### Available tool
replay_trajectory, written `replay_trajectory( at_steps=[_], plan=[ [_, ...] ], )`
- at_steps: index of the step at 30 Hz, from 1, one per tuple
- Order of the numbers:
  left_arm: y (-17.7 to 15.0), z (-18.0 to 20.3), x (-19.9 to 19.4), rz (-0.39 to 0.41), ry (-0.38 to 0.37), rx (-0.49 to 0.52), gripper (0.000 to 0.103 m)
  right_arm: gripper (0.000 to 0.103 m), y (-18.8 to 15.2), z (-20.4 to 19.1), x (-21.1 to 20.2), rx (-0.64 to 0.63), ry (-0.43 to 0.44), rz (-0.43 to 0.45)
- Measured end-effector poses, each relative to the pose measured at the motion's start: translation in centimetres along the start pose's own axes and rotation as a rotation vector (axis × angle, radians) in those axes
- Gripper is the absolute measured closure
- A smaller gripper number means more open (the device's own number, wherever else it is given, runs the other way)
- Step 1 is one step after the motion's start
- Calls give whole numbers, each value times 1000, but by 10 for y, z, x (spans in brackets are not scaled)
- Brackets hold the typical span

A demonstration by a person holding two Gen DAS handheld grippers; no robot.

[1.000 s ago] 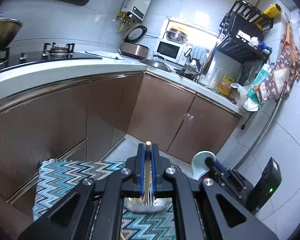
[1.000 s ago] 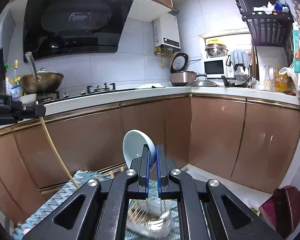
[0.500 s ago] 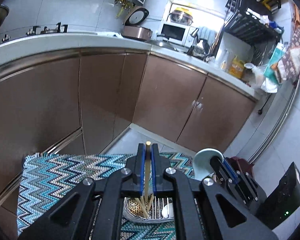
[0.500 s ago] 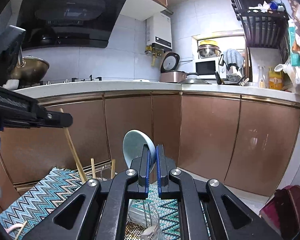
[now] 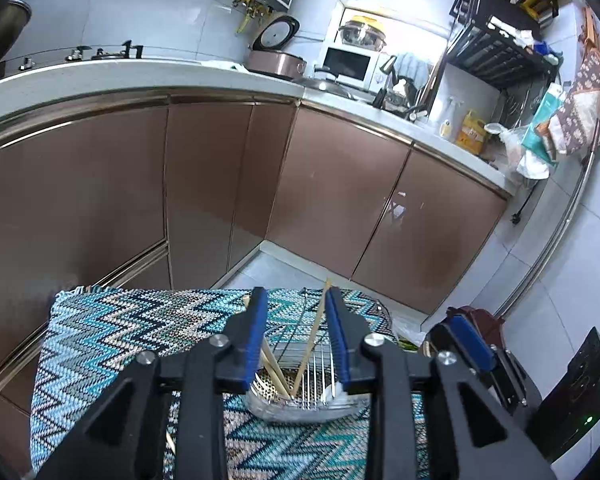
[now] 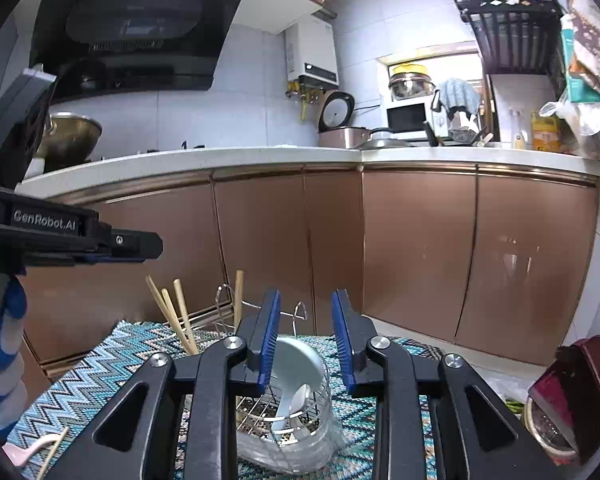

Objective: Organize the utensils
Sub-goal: 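Open the left tool over the holder while the right tool releases the spoon inside, then lift both tools away from the holder back over the cloth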

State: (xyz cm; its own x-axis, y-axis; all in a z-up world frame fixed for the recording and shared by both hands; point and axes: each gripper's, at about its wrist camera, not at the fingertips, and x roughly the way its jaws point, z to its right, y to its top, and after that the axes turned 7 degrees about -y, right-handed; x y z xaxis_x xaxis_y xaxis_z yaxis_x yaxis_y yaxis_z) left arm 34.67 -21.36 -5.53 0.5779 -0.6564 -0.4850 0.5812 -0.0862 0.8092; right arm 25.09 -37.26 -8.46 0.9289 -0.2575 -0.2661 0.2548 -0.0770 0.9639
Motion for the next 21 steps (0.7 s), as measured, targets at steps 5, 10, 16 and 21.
replay_trajectory(
  at_steps=[5,10,16,21],
  plan=[
    [-7,7,-40,28,-3,2,71,70,9,7,-38,19,-22,13],
    [-19,19,-94,102,23,34,69,53,14,14,-79,40,-43,13],
    [-37,31,-159,186,60,69,69,52,19,15,-126,56,-31,7],
    [-53,39,-206,213,73,68,67,51,21,6,-164,45,-9,2]
  ],
)
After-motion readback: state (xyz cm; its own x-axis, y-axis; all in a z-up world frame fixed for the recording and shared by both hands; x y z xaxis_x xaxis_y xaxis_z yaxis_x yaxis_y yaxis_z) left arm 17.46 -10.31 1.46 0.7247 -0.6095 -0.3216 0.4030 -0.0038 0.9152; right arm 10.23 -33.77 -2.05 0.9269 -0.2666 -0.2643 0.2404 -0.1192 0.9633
